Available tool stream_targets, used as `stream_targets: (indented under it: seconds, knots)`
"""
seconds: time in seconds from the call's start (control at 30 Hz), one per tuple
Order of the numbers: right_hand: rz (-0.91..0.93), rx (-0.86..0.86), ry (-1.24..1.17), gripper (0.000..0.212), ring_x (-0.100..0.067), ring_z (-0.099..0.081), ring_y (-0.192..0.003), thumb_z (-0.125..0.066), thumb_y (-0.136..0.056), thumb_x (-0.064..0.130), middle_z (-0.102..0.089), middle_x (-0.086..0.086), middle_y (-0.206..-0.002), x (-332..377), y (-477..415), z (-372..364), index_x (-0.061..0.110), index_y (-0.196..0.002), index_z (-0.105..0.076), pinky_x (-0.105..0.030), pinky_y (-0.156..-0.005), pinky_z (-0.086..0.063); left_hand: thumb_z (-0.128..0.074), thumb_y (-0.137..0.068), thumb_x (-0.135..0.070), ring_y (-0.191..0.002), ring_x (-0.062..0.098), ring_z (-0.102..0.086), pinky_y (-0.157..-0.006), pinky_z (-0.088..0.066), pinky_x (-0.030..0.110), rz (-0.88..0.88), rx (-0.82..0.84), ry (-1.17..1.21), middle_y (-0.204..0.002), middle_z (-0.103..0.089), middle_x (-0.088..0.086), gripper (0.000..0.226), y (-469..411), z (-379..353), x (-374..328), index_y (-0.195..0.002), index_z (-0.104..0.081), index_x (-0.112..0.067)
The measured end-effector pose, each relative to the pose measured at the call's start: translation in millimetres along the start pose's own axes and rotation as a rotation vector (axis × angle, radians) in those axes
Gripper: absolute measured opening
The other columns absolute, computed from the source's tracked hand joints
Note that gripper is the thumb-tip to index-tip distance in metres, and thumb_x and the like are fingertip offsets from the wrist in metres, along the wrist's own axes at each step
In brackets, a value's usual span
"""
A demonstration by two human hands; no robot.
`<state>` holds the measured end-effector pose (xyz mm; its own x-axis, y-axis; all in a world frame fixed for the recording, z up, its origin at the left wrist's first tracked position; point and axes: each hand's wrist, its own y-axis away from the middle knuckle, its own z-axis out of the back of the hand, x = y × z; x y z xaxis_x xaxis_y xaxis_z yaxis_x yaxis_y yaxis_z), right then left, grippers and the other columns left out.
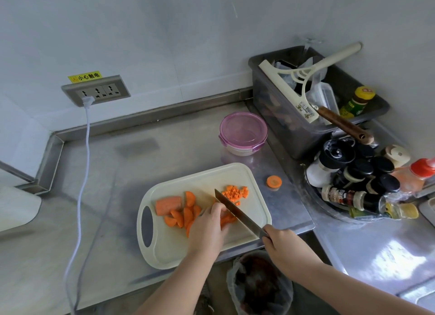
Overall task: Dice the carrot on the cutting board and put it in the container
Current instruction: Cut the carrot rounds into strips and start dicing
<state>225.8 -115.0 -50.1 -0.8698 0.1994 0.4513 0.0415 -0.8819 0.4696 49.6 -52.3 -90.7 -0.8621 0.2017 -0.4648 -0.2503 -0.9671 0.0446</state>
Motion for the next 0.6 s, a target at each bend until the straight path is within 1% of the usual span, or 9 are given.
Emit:
stream_targets:
  seconds: [0.1,0.17,0.27,0.37,0.47,0.53,0.6]
  knots:
    - [-0.006,0.002,-0.018,0.015,-0.005,-0.045,-0.054,-0.034,-0.104,0.027,-0.048,0.011,-0.067,2,0,2,0.025,-0.095,-0.046,-0.019,-0.048,-0.033,-0.060,-0.092,-0.026,-0.102,0.012,-0.059,-0.077,-0.044,0.020,0.036,-0.090,0.061,-0.111,-0.062,-0.007,0.024,-7,13,11,-0.115,-0.059,-0.021]
    - [-0.016,0.009,-0.028,0.015,-0.006,-0.047,-0.056,-0.034,-0.103,0.027,-0.051,0.009,-0.070,2,0,4,0.026,-0.093,-0.045,-0.019,-0.048,-0.033,-0.057,-0.092,-0.019,-0.105,0.017,-0.059,-0.079,-0.044,0.025,0.057,-0.101,0.006,-0.116,-0.059,-0.004,0.027,-19,21,22,-0.119,-0.060,-0.022]
    - [-0.033,0.016,-0.034,0.015,-0.008,-0.050,-0.060,-0.034,-0.103,0.026,-0.058,0.005,-0.078,2,0,7,0.026,-0.092,-0.044,-0.019,-0.050,-0.035,-0.055,-0.092,-0.018,-0.113,0.018,-0.053,-0.087,-0.044,0.030,-0.005,0.059,-0.146,-0.126,-0.048,-0.006,0.037,-36,29,30,-0.128,-0.054,-0.027]
    - [-0.042,0.017,-0.034,0.016,-0.009,-0.050,-0.060,-0.035,-0.103,0.026,-0.056,0.005,-0.075,2,-1,7,0.026,-0.090,-0.045,-0.020,-0.051,-0.036,-0.051,-0.093,-0.016,-0.115,0.018,-0.051,-0.091,-0.043,0.032,-0.098,0.178,-0.248,-0.129,-0.044,-0.006,0.037,-47,31,27,-0.128,-0.053,-0.026]
    - [-0.055,0.016,-0.043,0.020,-0.009,-0.048,-0.059,-0.035,-0.102,0.024,-0.053,0.005,-0.072,1,-2,9,0.027,-0.083,-0.042,-0.021,-0.051,-0.036,-0.048,-0.093,-0.015,-0.115,0.019,-0.050,-0.089,-0.040,0.032,-0.158,0.215,-0.340,-0.125,-0.046,-0.003,0.032,-52,30,21,-0.124,-0.054,-0.023]
    - [-0.068,0.013,-0.050,0.029,-0.010,-0.046,-0.057,-0.035,-0.102,0.023,-0.051,0.006,-0.069,0,-2,10,0.031,-0.074,-0.037,-0.021,-0.050,-0.035,-0.047,-0.094,-0.017,-0.114,0.020,-0.050,-0.087,-0.040,0.032,-0.179,0.229,-0.387,-0.121,-0.047,-0.001,0.028,-54,30,18,-0.121,-0.055,-0.021]
    - [-0.077,0.011,-0.057,0.033,-0.010,-0.045,-0.056,-0.035,-0.102,0.023,-0.050,0.006,-0.068,-1,-3,11,0.032,-0.070,-0.032,-0.021,-0.050,-0.033,-0.047,-0.095,-0.018,-0.113,0.021,-0.052,-0.088,-0.041,0.033,-0.191,0.250,-0.422,-0.119,-0.047,-0.001,0.025,-56,29,17,-0.118,-0.055,-0.020]
